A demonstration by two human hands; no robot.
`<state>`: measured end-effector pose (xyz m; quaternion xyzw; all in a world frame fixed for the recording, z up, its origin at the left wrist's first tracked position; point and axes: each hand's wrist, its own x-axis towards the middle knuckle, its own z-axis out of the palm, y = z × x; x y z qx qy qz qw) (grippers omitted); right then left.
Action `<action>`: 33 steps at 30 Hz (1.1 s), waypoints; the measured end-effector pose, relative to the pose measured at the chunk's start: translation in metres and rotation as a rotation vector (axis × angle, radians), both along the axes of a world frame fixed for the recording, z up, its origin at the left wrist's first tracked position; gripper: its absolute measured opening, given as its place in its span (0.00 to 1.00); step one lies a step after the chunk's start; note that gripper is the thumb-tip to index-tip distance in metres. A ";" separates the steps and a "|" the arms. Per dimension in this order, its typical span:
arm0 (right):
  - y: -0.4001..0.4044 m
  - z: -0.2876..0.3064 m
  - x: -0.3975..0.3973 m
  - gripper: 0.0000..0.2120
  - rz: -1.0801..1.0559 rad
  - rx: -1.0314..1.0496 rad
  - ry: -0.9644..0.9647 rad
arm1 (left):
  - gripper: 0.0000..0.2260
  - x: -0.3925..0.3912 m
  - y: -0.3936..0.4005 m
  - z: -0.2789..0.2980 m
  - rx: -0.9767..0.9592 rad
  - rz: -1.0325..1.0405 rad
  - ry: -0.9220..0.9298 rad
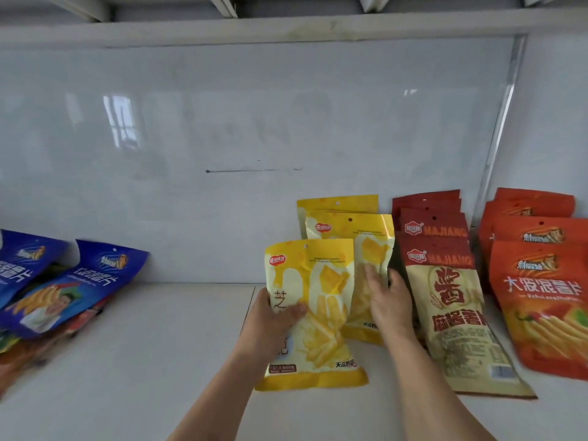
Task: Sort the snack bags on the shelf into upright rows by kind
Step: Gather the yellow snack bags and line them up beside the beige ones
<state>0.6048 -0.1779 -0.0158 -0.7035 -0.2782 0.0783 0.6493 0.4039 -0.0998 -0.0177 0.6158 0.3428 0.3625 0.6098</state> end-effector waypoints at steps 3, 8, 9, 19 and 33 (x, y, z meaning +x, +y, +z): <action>-0.002 0.003 -0.002 0.25 0.019 0.028 -0.013 | 0.16 0.012 -0.001 -0.003 -0.007 0.011 0.008; -0.002 0.000 0.000 0.32 0.083 0.058 0.029 | 0.16 0.033 -0.003 0.000 0.036 0.037 0.010; -0.003 0.001 -0.001 0.35 0.094 0.052 0.039 | 0.16 0.037 -0.003 0.001 0.049 0.044 0.015; -0.001 -0.003 0.003 0.46 0.114 -0.011 -0.025 | 0.20 0.058 -0.003 -0.001 0.198 -0.011 0.056; 0.003 -0.010 0.006 0.40 0.021 0.022 0.040 | 0.45 0.056 0.007 -0.017 0.257 -0.136 0.278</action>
